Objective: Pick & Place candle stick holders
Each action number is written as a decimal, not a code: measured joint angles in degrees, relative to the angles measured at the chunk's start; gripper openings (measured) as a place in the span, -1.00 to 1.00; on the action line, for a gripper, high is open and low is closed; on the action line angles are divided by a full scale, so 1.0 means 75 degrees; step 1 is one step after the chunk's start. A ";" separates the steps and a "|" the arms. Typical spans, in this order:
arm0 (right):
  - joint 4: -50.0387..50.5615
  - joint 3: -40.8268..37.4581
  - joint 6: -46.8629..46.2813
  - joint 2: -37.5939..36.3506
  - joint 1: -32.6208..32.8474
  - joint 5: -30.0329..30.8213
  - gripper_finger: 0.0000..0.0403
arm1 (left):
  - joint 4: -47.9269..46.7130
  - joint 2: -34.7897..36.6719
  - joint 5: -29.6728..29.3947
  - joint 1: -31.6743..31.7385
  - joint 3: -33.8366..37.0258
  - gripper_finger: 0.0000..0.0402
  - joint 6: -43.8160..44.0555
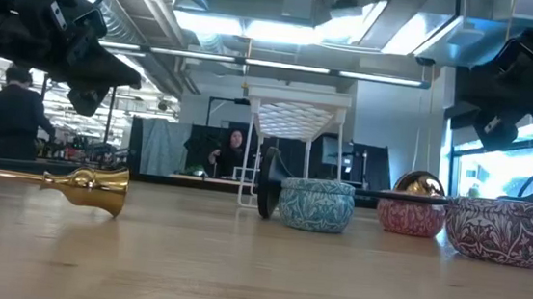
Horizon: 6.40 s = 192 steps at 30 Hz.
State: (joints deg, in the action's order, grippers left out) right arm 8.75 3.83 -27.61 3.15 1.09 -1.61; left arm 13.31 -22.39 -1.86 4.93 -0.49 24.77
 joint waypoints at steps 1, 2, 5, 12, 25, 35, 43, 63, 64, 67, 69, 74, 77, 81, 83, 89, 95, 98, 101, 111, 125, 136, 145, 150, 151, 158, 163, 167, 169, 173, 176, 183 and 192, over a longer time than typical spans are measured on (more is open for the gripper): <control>0.0002 0.0001 0.0000 -0.0001 -0.0001 -0.0003 -1.00 | 0.0001 0.0000 0.0001 0.0001 0.0003 -0.99 0.0000; 0.0000 0.0001 0.0000 0.0001 0.0000 -0.0001 -1.00 | 0.0001 0.0002 0.0001 0.0000 0.0002 -0.99 0.0000; 0.0000 -0.0001 0.0001 0.0001 0.0001 -0.0002 -1.00 | 0.0001 0.0003 -0.0001 0.0000 0.0003 -0.99 0.0000; 0.0001 -0.0001 0.0001 0.0000 0.0000 -0.0002 -1.00 | 0.0001 0.0000 0.0001 0.0003 0.0001 -0.99 0.0003; 0.0001 -0.0002 0.0000 0.0001 0.0000 -0.0003 -1.00 | 0.0000 0.0002 0.0000 0.0003 0.0003 -0.99 0.0000; 0.0000 0.0000 0.0000 0.0001 -0.0001 0.0000 -1.00 | -0.0001 0.0000 -0.0001 0.0000 0.0003 -0.99 0.0000; 0.0001 -0.0001 0.0002 -0.0001 0.0001 -0.0001 -1.00 | 0.0001 0.0002 0.0001 0.0000 0.0003 -0.99 0.0000; 0.0001 -0.0001 0.0001 0.0000 0.0000 0.0000 -1.00 | 0.0033 0.0000 -0.0047 0.0000 0.0003 -0.99 -0.0056; 0.0001 -0.0002 0.0000 0.0000 0.0001 0.0000 -1.00 | 0.0148 0.0000 -0.0226 0.0004 0.0003 -0.99 -0.0257; 0.0003 -0.0002 0.0000 0.0001 0.0001 -0.0003 -1.00 | 0.0650 0.0003 -0.1104 0.0012 0.0002 -0.99 -0.0328; 0.0002 -0.0002 0.0002 -0.0001 0.0001 -0.0001 -1.00 | 0.1029 0.0003 -0.1634 0.0012 0.0003 -0.99 0.0194; 0.0000 -0.0002 0.0002 0.0001 0.0001 -0.0003 -1.00 | 0.2932 0.0020 -0.3431 0.0028 -0.0143 -0.99 0.2659; 0.0003 -0.0002 0.0088 0.0000 0.0001 0.0000 -1.00 | 0.3601 0.0021 -0.4184 0.0040 -0.0249 -0.99 0.4477; 0.0000 -0.0001 0.2512 0.0001 -0.0032 0.0488 -1.00 | 0.4015 0.0020 -0.3642 0.0117 -0.0313 -0.99 0.5172; -0.0033 -0.0002 0.3089 0.0001 -0.0062 0.1078 -1.00 | 0.4070 0.0017 -0.3079 0.0114 -0.0315 -0.99 0.5223; -0.0058 -0.0002 0.3162 0.0007 -0.0057 0.1384 -1.00 | 0.4278 0.0016 -0.2157 0.0093 -0.0315 -0.99 0.5421; -0.0058 -0.0002 0.3150 0.0007 -0.0054 0.1387 -1.00 | 0.4265 0.0015 -0.2737 0.0093 -0.0315 -0.99 0.5717; -0.0061 -0.0002 0.3150 0.0009 -0.0054 0.1387 -1.00 | 0.4264 0.0015 -0.3101 0.0093 -0.0315 -0.99 0.5816; -0.0077 -0.0002 0.3148 0.0010 -0.0054 0.1392 -1.00 | 0.4262 0.0015 -0.3342 0.0093 -0.0316 -0.99 0.5826; -0.3309 -0.0002 -0.1015 0.0037 -0.0045 0.1624 -1.00 | 0.4259 0.0015 -0.3417 0.0093 -0.0323 -0.99 0.5802; -0.7958 -0.0002 -0.1261 0.0075 -0.0039 0.1949 -1.00 | 0.4189 0.0015 -0.3411 0.0093 -0.0326 -0.99 0.5796; -0.8029 0.1393 -0.1659 0.2017 -0.0039 0.1360 -1.00 | 0.4189 0.0015 -0.3182 0.0096 -0.0329 -0.99 0.5598; -0.7434 0.4048 -0.1805 0.4856 -0.0036 -0.0082 -1.00 | 0.3955 0.0015 -0.3169 0.0096 -0.0329 -0.99 0.5595; -0.5099 0.5788 -0.1717 0.5999 -0.0034 -0.1492 -1.00 | 0.3904 0.0015 -0.3163 0.0096 -0.0329 -0.99 0.5595; -0.4465 0.6129 -0.1719 0.6199 -0.0034 -0.1702 -1.00 | 0.3904 0.0015 -0.3146 0.0096 -0.0329 -0.99 0.5595; -0.0489 0.8005 -0.1745 0.7408 0.0233 -0.2058 -0.96 | 0.3844 0.0015 -0.2789 0.0096 -0.0329 -0.99 0.5596; 0.1054 0.8501 -0.2075 0.7923 0.0600 -0.2078 -0.82 | 0.3842 0.0015 -0.2532 0.0094 -0.0329 -0.99 0.5595; 0.1407 0.8505 -0.2298 0.8214 0.0914 -0.2005 -0.74 | 0.3793 0.0015 -0.2406 0.0096 -0.0329 -0.99 0.5595; 0.1583 0.8505 -0.2486 0.8381 0.1084 -0.1899 -0.70 | 0.3796 0.0017 -0.2351 0.0093 -0.0329 -0.99 0.5595; 0.1776 0.8505 -0.2793 0.8745 0.1381 -0.1793 -0.64 | 0.3791 0.0015 -0.2336 0.0096 -0.0329 -0.99 0.5595; 0.1898 0.8505 -0.2800 0.9017 0.1596 -0.1688 -0.56 | 0.3783 0.0016 -0.2336 0.0096 -0.0329 -0.99 0.5595; 0.2811 0.8505 -0.1906 0.9717 0.2180 -0.0371 -0.20 | 0.3625 0.0015 -0.2302 0.0096 -0.0329 -0.99 0.5595; 0.3575 0.8505 -0.1535 1.1000 0.2724 0.0357 0.09 | 0.3551 0.0015 -0.2036 0.0094 -0.0329 -0.99 0.5595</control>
State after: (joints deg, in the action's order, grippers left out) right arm 35.57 67.61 -39.13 85.65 21.53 1.07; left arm 39.94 -22.28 -17.12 5.64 -2.96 66.74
